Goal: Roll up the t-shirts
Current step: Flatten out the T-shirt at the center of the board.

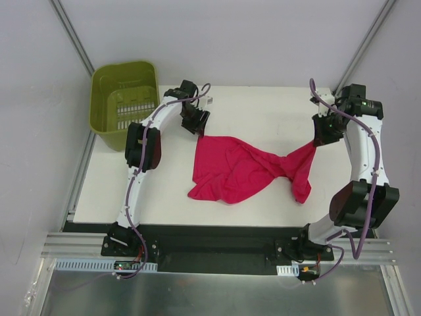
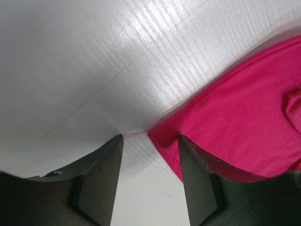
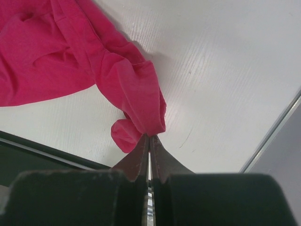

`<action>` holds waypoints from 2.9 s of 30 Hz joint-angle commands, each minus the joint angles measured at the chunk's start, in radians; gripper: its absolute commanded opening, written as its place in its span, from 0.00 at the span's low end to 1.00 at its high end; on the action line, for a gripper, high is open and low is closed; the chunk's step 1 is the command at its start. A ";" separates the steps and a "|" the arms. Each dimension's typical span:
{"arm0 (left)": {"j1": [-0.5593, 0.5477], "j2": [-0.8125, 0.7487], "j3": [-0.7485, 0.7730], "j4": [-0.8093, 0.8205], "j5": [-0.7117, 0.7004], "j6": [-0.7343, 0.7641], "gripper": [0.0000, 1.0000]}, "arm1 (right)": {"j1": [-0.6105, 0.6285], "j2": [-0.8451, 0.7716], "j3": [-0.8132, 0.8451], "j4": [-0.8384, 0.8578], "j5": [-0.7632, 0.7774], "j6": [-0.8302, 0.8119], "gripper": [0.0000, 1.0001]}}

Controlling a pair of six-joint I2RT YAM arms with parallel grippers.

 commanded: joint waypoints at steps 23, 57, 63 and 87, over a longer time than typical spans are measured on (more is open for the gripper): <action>0.084 -0.348 0.162 0.034 -0.001 0.017 0.00 | -0.067 0.251 0.541 0.011 0.081 0.032 0.01; 0.129 -1.034 0.180 0.120 -0.059 0.058 0.00 | -0.078 -0.313 0.647 0.460 0.125 0.262 0.01; 0.127 -1.070 -0.063 0.103 0.025 0.014 0.00 | -0.075 -0.339 0.345 0.428 -0.002 0.214 0.01; 0.058 -0.784 -0.372 0.072 0.019 0.009 0.00 | 0.240 -0.185 -0.198 0.529 0.305 -0.060 0.01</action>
